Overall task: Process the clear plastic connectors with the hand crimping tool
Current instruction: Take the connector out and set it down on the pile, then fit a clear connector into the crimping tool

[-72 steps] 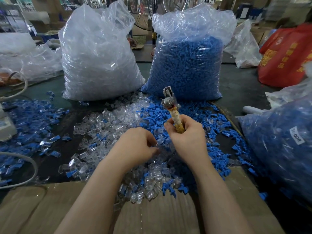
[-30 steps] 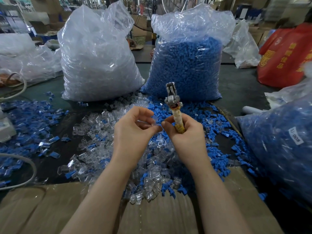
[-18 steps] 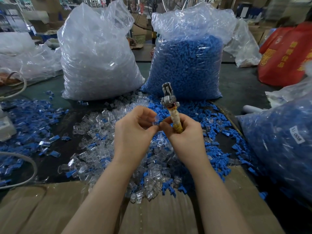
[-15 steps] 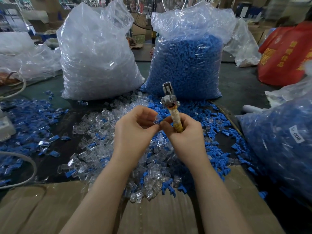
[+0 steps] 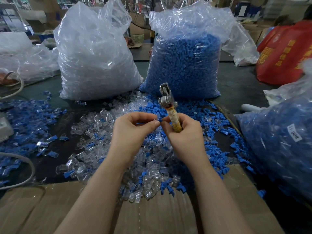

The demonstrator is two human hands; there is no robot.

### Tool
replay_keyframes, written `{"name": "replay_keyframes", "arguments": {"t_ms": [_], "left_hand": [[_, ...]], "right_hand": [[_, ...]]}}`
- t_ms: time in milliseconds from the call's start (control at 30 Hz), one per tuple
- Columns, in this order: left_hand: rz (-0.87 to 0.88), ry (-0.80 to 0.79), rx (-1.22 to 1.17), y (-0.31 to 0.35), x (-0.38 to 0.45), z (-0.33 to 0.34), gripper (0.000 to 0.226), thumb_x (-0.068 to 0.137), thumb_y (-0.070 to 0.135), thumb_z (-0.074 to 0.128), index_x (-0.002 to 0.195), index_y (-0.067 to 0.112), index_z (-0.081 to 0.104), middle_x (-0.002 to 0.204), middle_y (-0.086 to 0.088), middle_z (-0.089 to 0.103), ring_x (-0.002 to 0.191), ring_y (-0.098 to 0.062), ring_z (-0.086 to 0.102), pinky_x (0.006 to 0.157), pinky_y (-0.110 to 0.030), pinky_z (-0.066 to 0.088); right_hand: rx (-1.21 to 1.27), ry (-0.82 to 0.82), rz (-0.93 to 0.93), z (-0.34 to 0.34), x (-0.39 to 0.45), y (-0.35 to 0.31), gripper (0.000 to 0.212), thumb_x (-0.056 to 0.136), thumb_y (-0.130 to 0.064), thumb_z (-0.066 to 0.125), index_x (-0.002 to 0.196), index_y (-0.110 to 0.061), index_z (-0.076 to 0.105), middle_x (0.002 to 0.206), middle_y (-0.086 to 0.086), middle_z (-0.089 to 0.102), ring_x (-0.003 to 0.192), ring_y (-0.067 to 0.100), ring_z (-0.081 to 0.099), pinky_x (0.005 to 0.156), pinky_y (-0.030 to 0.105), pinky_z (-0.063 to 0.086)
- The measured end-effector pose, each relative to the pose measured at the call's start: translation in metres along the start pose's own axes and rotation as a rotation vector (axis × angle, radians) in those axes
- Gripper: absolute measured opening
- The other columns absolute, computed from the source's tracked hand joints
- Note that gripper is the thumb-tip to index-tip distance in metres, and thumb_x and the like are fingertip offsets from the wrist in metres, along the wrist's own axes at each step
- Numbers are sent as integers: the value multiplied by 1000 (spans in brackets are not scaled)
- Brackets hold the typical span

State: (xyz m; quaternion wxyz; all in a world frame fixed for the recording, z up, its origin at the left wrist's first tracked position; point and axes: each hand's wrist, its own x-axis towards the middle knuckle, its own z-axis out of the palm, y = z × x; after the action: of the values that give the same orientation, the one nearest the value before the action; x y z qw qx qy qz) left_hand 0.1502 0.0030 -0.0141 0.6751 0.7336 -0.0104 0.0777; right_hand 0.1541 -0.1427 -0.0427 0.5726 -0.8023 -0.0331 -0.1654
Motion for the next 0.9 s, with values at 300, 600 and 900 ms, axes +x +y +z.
{"name": "replay_keyframes", "arguments": {"t_ms": [300, 600, 900], "left_hand": [[9, 37, 0, 0, 0, 2, 13, 78, 3, 80, 86, 12, 75, 82, 3, 76, 77, -6, 71, 70, -15, 55], [24, 53, -16, -3, 0, 5, 12, 78, 4, 79, 86, 11, 75, 82, 2, 76, 78, -7, 70, 71, -18, 56], [-40, 69, -121, -6, 1, 4, 12, 78, 2, 79, 85, 12, 74, 85, -6, 75, 82, -18, 70, 78, -31, 59]], "right_hand": [[-30, 7, 14, 1, 0, -3, 14, 88, -31, 70, 78, -22, 64, 58, -6, 56, 55, 14, 48, 57, 46, 49], [-32, 18, 29, 3, -1, -3, 17, 88, -30, 70, 78, -18, 64, 55, -5, 53, 52, 11, 46, 54, 42, 46], [-19, -58, 25, 0, 0, -4, 11, 89, -30, 68, 84, -21, 65, 58, -6, 55, 54, 10, 47, 58, 46, 49]]}}
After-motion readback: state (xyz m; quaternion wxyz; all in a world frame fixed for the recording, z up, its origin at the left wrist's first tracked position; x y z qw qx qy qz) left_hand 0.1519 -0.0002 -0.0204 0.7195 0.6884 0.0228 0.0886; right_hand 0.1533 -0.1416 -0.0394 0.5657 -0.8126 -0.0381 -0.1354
